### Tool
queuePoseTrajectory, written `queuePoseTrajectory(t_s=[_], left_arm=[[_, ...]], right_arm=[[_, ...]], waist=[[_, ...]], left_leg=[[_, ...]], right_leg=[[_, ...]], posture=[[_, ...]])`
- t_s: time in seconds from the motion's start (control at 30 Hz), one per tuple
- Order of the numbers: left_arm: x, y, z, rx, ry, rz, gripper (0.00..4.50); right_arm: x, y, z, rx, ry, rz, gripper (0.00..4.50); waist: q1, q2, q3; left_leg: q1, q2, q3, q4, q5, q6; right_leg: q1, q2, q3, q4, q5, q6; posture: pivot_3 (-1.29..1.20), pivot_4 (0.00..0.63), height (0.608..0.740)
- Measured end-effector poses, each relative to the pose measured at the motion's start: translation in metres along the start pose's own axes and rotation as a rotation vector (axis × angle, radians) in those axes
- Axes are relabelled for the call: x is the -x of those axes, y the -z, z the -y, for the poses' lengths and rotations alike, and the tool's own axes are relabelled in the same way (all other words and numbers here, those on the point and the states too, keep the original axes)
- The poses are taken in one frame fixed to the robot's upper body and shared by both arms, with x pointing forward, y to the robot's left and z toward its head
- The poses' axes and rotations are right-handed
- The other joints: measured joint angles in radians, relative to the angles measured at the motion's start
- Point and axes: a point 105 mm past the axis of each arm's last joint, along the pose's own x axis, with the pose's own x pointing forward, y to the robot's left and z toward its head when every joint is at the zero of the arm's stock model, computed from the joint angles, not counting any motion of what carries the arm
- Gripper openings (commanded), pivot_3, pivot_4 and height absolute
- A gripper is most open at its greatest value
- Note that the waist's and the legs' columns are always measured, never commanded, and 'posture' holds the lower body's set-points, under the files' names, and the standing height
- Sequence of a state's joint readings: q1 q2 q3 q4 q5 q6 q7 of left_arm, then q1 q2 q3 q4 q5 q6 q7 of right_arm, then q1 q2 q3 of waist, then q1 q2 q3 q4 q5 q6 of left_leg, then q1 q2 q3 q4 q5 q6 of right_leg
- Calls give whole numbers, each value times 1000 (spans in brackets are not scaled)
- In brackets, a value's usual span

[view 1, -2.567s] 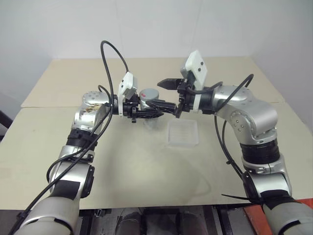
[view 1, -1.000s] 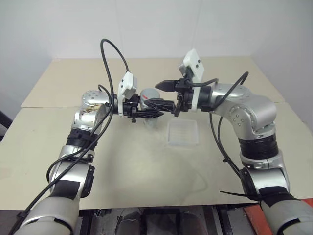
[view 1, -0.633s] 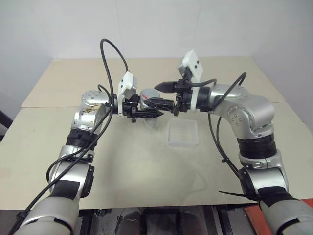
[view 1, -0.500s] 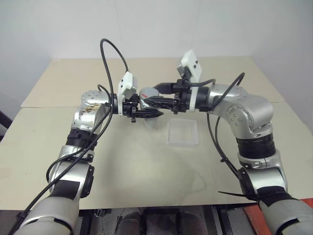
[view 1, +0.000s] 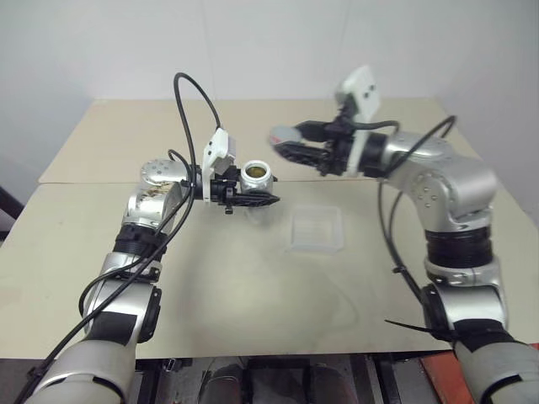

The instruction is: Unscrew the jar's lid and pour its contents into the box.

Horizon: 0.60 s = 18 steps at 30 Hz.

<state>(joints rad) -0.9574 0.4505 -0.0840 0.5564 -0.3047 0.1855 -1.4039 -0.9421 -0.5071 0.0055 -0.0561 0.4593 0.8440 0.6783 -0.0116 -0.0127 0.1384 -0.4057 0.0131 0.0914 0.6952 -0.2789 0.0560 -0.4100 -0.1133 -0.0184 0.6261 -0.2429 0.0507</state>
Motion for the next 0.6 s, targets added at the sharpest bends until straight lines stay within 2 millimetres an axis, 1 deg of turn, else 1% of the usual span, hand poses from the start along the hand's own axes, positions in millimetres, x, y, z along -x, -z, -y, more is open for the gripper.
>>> queuePoseTrajectory(t_s=[0.07,0.13,0.2,0.27,0.33,0.37,0.4,0.47,0.53,0.57,0.6], left_arm=[[2,0,-1,3,-15,2,2054],[3,-2,-3,2,-32,15,2054],[3,-5,-4,0,-44,26,2054],[3,-6,-4,-4,-48,33,2054],[3,-6,-3,-3,-49,36,2054],[3,-6,-3,-2,-51,36,2054],[2,-6,-4,-1,-52,38,2054],[0,-6,-3,1,-49,44,2054],[-2,-6,-3,2,-45,48,2054],[-3,-6,-2,1,-43,51,2054],[-4,-6,-2,0,-42,54,2054]], right_arm=[[16,18,19,4,106,-37,2829],[36,45,37,1,227,-91,2829],[55,67,48,-18,320,-139,2829],[76,93,55,-17,411,-209,2829],[97,124,58,-42,502,-286,2829],[102,135,58,-56,527,-314,2829],[109,150,59,-75,572,-354,2829],[117,175,59,-125,632,-398,2829],[119,191,57,-175,666,-418,3560],[118,196,57,-197,672,-418,3742],[118,198,56,-210,672,-418,4071]], waist=[[0,0,0],[0,0,0],[-1,0,0],[-1,0,0],[-1,0,0],[-2,0,0],[-4,0,0],[-8,0,0],[-9,0,0],[-9,0,0],[-8,0,0]], left_leg=[[0,0,0,0,0,0],[0,0,0,0,0,0],[0,0,1,0,0,0],[0,0,1,0,0,0],[0,0,1,0,0,0],[0,0,2,0,0,0],[1,0,3,0,0,0],[3,0,3,0,0,0],[3,0,4,0,0,0],[3,0,4,0,0,0],[3,0,3,0,0,0]], right_leg=[[0,0,0,0,0,0],[0,0,0,-1,0,0],[-1,0,1,0,0,0],[0,0,1,-1,0,0],[0,0,2,-1,0,0],[0,0,2,-1,0,0],[0,0,3,-1,0,0],[1,1,5,0,0,0],[2,1,5,0,0,0],[2,1,5,0,0,0],[2,1,5,0,0,0]], posture=[[0,150,740],[0,150,740],[0,150,740],[0,150,740],[0,150,740],[0,150,740],[0,150,740],[0,150,740],[0,150,740],[0,150,740],[0,150,740]])
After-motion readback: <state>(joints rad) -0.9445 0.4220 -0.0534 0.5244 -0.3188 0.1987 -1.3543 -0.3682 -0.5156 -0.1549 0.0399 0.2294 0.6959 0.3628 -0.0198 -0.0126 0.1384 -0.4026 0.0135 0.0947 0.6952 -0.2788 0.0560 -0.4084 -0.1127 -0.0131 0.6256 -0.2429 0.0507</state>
